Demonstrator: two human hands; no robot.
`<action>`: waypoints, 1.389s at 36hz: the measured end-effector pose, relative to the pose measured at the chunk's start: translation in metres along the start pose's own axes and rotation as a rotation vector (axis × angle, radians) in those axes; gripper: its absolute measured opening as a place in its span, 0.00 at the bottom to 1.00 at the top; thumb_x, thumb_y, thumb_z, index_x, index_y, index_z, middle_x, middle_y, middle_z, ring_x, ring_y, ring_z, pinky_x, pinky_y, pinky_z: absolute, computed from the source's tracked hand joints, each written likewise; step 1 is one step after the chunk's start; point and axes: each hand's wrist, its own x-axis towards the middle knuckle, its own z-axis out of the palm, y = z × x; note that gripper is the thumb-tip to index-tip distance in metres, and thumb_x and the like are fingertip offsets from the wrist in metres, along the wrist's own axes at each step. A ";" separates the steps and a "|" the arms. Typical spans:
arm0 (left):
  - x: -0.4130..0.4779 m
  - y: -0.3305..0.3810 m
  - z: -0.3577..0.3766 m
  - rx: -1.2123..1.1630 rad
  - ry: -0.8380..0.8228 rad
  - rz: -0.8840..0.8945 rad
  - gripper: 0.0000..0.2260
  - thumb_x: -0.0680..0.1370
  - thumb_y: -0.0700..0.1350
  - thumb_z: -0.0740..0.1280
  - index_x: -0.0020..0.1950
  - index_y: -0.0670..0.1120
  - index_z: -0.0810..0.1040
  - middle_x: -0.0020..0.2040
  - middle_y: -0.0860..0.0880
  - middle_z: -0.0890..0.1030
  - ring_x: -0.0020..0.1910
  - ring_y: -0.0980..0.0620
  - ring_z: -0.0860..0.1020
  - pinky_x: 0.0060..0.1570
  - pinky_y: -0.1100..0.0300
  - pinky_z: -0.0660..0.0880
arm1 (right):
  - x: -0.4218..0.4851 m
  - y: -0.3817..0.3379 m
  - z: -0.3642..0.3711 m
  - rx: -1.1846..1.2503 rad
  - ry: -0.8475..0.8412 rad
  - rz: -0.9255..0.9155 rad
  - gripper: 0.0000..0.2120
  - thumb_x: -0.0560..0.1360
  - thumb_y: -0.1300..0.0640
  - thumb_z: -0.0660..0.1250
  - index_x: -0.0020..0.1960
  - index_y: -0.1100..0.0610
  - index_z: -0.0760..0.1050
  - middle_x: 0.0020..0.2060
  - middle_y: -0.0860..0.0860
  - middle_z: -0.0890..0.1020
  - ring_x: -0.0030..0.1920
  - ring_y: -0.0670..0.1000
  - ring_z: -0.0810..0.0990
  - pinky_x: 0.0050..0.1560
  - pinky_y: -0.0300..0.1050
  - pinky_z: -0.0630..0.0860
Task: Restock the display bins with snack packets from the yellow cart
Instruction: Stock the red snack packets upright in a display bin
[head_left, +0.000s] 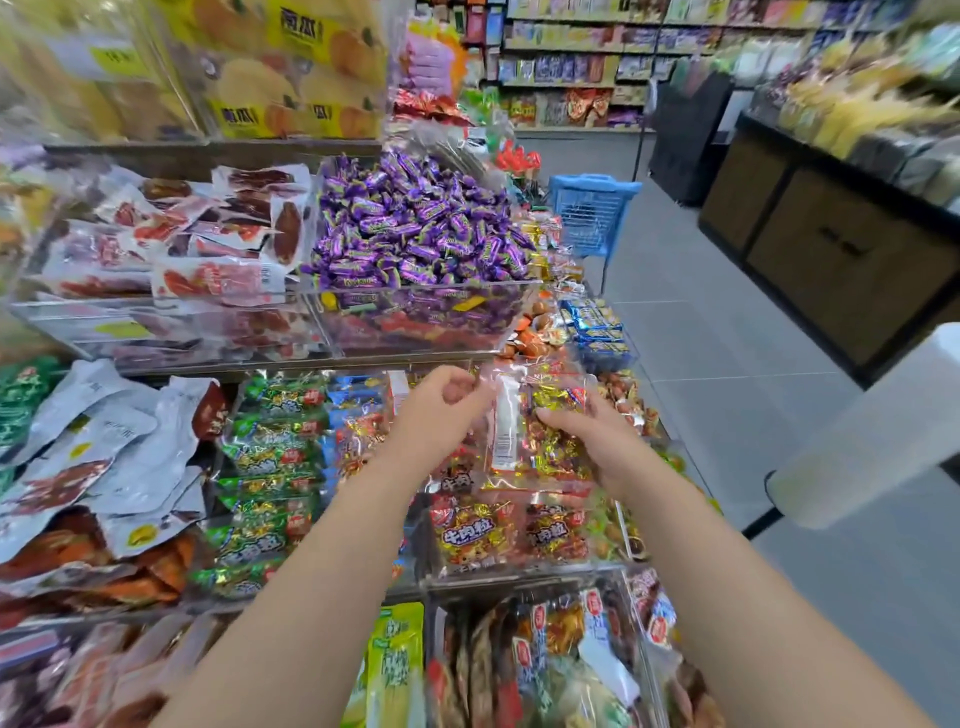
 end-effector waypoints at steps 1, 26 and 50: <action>0.001 0.001 0.005 -0.058 -0.076 -0.075 0.13 0.72 0.64 0.68 0.49 0.59 0.73 0.50 0.55 0.78 0.50 0.56 0.77 0.54 0.55 0.76 | 0.000 -0.001 0.001 0.000 0.003 -0.014 0.37 0.47 0.40 0.82 0.54 0.34 0.73 0.63 0.55 0.76 0.57 0.57 0.79 0.58 0.61 0.76; 0.018 0.001 -0.007 -0.182 0.393 0.176 0.13 0.75 0.43 0.71 0.58 0.53 0.77 0.49 0.56 0.81 0.44 0.67 0.78 0.45 0.69 0.75 | 0.013 0.006 -0.058 0.214 0.116 0.102 0.13 0.73 0.60 0.68 0.55 0.64 0.72 0.37 0.56 0.84 0.35 0.55 0.84 0.38 0.49 0.82; 0.023 -0.017 0.000 0.929 0.003 0.107 0.31 0.72 0.73 0.48 0.68 0.59 0.72 0.72 0.56 0.69 0.77 0.50 0.53 0.65 0.28 0.36 | 0.021 -0.003 -0.044 -0.166 0.056 -0.227 0.15 0.64 0.38 0.70 0.46 0.45 0.80 0.41 0.49 0.85 0.42 0.51 0.85 0.44 0.51 0.81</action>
